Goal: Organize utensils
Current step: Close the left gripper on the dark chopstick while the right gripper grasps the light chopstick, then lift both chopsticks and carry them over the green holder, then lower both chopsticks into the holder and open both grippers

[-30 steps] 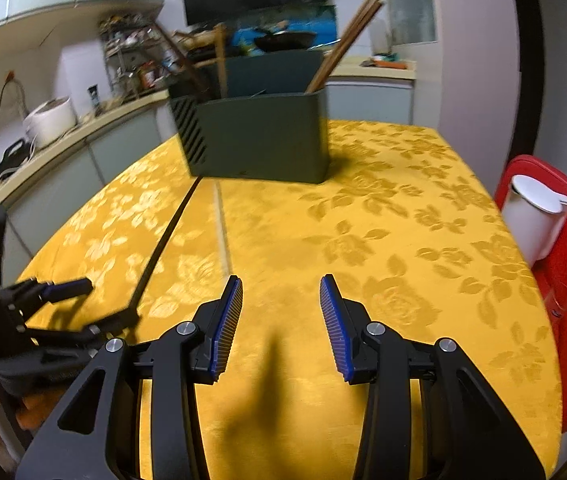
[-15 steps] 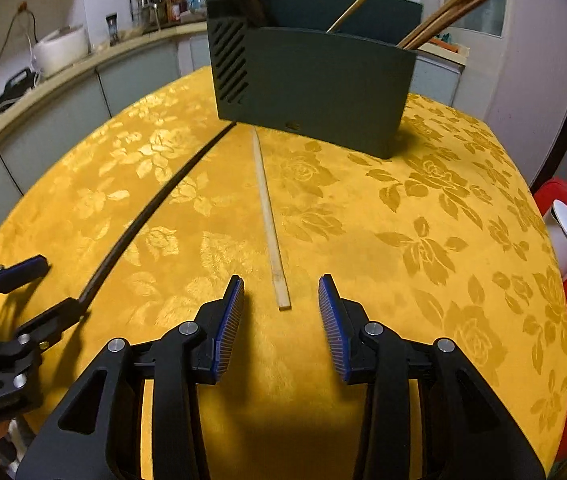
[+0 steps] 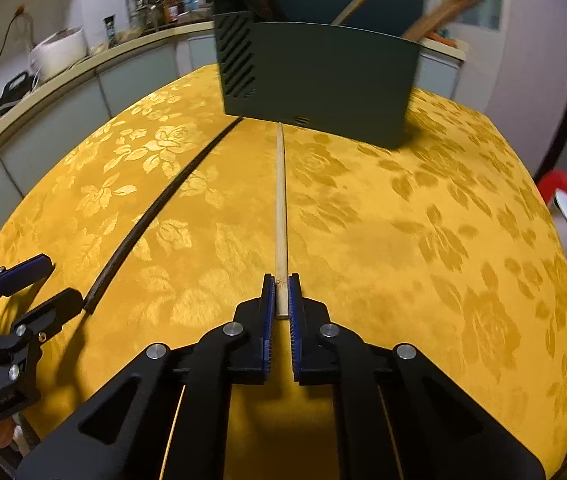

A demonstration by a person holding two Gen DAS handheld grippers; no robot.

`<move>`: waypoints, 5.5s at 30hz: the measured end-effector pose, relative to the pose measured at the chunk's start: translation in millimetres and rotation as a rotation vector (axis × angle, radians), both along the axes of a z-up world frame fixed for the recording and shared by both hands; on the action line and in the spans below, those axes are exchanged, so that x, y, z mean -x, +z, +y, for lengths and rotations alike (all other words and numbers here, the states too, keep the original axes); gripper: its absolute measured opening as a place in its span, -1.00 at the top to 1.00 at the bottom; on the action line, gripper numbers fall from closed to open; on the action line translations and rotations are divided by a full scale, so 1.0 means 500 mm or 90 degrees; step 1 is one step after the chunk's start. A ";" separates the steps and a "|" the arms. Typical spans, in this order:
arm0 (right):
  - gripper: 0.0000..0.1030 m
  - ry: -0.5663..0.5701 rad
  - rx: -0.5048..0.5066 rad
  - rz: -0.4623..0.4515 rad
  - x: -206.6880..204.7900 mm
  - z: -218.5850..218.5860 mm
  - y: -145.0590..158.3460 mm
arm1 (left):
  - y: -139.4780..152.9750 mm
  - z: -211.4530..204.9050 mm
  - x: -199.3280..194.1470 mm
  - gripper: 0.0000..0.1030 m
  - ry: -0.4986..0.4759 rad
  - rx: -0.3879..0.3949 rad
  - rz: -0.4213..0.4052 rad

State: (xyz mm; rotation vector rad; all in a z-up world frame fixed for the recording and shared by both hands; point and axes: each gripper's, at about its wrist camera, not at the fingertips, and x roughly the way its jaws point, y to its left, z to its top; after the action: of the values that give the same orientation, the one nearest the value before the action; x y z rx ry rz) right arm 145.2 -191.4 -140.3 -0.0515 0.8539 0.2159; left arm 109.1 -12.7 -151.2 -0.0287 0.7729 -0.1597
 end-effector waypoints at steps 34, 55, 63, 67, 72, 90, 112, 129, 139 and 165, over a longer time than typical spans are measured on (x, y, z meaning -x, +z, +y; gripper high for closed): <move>0.56 -0.085 -0.031 -0.145 0.138 -0.003 -0.030 | -0.017 -0.060 0.011 0.27 -0.019 -0.051 -0.067; 0.86 -0.063 -0.022 -0.130 0.151 -0.005 0.007 | 0.046 -0.040 0.036 0.86 -0.044 -0.064 -0.083; 0.86 -0.058 -0.066 -0.214 0.190 -0.036 0.120 | 0.154 -0.012 0.064 0.86 -0.048 -0.033 -0.147; 0.86 -0.053 -0.092 -0.234 0.193 -0.052 0.158 | 0.204 0.002 0.067 0.86 -0.055 -0.011 -0.171; 0.86 -0.047 -0.128 -0.250 0.189 -0.067 0.200 | 0.248 0.006 0.060 0.86 -0.078 0.009 -0.188; 0.86 -0.054 -0.163 -0.226 0.065 -0.120 0.303 | 0.317 -0.003 -0.025 0.86 -0.140 0.003 -0.165; 0.85 -0.082 -0.147 -0.256 -0.092 -0.203 0.498 | 0.572 -0.110 -0.189 0.86 -0.204 -0.017 -0.192; 0.85 -0.089 -0.147 -0.164 -0.240 -0.236 0.502 | 0.667 -0.194 -0.370 0.86 -0.178 -0.013 -0.213; 0.85 -0.077 -0.128 -0.081 -0.311 -0.202 0.458 | 0.564 -0.221 -0.443 0.86 -0.180 -0.045 -0.129; -0.02 -0.100 -0.095 -0.131 -0.311 -0.170 0.431 | 0.504 -0.158 -0.410 -0.74 -0.092 -0.075 -0.179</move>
State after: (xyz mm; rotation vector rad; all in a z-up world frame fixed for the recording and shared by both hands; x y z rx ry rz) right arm 301.0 -276.2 75.3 0.1310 0.6311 0.1229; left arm 314.2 -91.8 100.6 0.1590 0.5028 -0.2499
